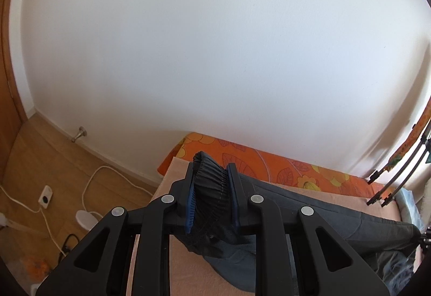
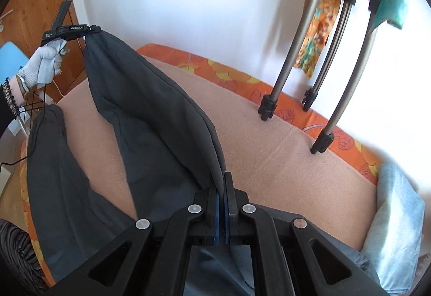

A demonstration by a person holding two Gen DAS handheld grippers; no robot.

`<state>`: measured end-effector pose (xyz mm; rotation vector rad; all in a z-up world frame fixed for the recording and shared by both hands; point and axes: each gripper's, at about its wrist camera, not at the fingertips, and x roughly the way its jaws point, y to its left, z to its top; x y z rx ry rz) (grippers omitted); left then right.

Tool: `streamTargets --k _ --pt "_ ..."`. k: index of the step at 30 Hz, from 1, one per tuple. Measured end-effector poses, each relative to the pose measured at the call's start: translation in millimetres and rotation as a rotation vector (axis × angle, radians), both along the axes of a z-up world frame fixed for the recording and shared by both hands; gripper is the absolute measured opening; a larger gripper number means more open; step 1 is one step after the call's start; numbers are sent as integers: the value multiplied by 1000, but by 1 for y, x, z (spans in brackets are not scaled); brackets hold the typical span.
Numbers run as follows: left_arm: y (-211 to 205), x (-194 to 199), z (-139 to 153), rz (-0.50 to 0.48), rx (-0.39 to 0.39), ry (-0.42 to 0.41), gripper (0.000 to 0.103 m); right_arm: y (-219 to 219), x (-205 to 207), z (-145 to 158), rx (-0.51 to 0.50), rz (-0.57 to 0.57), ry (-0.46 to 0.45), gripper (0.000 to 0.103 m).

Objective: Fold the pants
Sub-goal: 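Lift the waistband with both grippers and carry it toward the trouser hems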

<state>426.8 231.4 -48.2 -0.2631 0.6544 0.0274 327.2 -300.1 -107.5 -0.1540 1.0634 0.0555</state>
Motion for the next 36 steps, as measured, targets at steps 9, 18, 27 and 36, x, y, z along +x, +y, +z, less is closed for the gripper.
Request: streamTargets --k 9,18,27,36 --pt "27 -116 -2 -38 -81 -50 19 78 -90 42 -60 104 -19 0" --pt "43 -237 -60 -73 -104 -32 19 134 -180 2 -29 176 144 0" --pt "67 -320 -111 -20 -187 54 25 159 -215 -41 -47 229 295 2" --pt "78 -367 -124 1 -185 113 40 169 -193 -2 73 357 299 37"
